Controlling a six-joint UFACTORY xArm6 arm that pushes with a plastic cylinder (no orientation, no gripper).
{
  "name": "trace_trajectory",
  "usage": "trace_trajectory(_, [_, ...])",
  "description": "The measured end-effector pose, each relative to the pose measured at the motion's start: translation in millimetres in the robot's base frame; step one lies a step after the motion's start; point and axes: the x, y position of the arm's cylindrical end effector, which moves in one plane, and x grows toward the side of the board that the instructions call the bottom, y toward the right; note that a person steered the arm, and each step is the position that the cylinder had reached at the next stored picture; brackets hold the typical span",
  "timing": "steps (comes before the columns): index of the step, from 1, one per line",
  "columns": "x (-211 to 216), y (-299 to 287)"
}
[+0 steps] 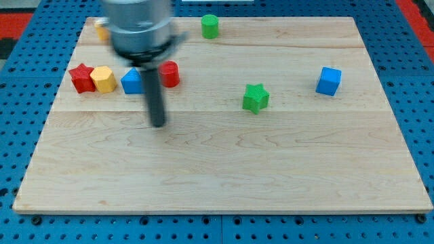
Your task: Slide hexagon below the green circle
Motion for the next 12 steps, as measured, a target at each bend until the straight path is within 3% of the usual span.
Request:
trace_trajectory(1, [-49.7, -40.1])
trace_trajectory(2, [-61.8, -68.4])
trace_trajectory(3, [-82.2, -65.2])
trace_trajectory(4, [-121.4, -25.8])
trace_trajectory(6, [-158.9, -43.8])
trace_trajectory(9, [-176.4, -74.3])
trace_trajectory(11, [-175.5, 72.1])
trace_trajectory(12, [-175.4, 60.1])
